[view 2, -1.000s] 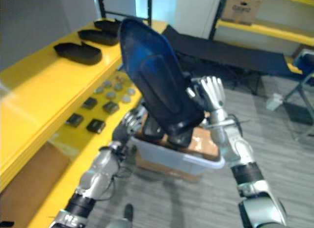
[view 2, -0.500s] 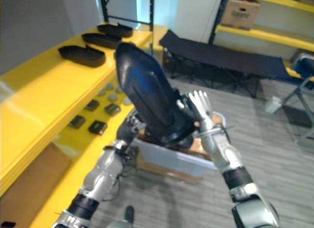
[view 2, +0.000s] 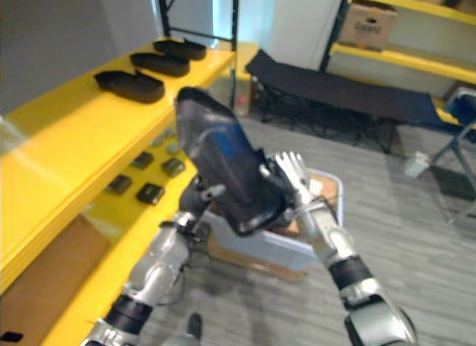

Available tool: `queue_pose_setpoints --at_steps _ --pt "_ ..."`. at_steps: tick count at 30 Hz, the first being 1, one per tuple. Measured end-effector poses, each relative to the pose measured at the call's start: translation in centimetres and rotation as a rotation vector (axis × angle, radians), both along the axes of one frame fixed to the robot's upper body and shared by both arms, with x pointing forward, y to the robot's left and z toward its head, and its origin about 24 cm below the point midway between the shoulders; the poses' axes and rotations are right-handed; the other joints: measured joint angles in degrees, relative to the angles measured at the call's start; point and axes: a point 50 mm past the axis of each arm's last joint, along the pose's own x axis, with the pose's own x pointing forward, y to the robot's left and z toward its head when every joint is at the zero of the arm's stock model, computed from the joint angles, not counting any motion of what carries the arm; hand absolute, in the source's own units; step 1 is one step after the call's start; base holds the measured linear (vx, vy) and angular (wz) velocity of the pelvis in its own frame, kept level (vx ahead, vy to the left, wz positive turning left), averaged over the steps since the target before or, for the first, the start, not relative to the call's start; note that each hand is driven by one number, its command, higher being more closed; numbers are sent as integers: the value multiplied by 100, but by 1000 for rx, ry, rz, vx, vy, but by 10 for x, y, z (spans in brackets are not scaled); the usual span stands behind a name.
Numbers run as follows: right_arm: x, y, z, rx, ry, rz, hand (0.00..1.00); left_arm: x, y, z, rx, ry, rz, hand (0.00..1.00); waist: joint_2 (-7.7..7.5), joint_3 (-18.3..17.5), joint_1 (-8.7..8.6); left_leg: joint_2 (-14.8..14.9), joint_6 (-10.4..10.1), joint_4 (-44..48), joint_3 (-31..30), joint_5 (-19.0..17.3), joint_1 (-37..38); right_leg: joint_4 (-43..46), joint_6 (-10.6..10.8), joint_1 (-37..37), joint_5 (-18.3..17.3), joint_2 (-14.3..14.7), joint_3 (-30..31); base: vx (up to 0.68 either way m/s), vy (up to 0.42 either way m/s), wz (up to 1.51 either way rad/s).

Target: Walk over and take plastic housings, then place them on the shelf

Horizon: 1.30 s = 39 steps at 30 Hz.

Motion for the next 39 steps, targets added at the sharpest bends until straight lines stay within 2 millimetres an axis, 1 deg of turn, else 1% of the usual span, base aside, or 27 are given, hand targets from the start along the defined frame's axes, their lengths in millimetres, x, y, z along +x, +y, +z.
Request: queue_pose_setpoints --at_steps 6,10,12,14,18,24,25,27,30,34,39 --pt "-2 6 -1 51 -1 30 100 2 9 -3 95 5 72 100 1 0 12 7 -8 2 1 6 4 2 0 0 0 5 5 0 0 0" --pt "-4 11 -2 94 13 41 100 3 13 -3 140 -2 96 100 13 8 20 25 -8 4 3 5 4 1 -1 -2 -1 13 10 0 0 0" --pt "-8 11 -3 134 21 46 100 3 13 -3 160 -12 104 100 28 11 48 34 -9 4 7 4 7 0 -4 -3 -2 20 16 0 0 0" --pt "-10 12 -4 147 28 47 100 3 13 -3 165 -14 105 100 45 14 65 60 -11 4 12 4 10 1 -7 -10 -4 31 27 -4 -10 -2" --pt "-11 14 0 171 17 59 100 3 15 -1 153 -33 116 100 80 20 74 93 -26 4 19 11 14 2 -24 -29 -7 80 50 -2 -3 -2" --pt "-15 22 6 207 -1 95 100 0 20 2 110 -79 152 100 293 3 86 170 -75 3 148 33 56 70 -71 -114 -34 128 169 -14 -17 -10" --pt "-16 22 6 209 -3 97 0 -1 20 2 106 -83 155 100 308 -4 79 173 -75 2 154 33 58 72 -74 -135 -47 124 175 -24 -14 -11" --pt "-20 24 8 222 -13 109 0 -2 21 4 98 -93 167 100 336 -16 65 174 -75 2 158 34 58 134 -67 -182 -80 104 184 -18 -16 -5" --pt "-23 30 10 269 -6 136 0 -1 24 8 85 -114 189 100 336 -16 12 165 -74 2 158 34 57 166 -59 -198 -97 88 184 0 0 0" --pt "-26 37 12 334 11 180 0 -2 26 16 79 -141 223 100 336 -16 -11 162 -74 2 158 35 53 173 -58 -208 -98 81 184 0 0 0" --pt "-29 43 12 413 43 218 0 -5 26 27 158 -211 335 100 336 -16 -45 160 -77 2 158 37 30 182 -58 -233 -98 78 184 0 0 0"
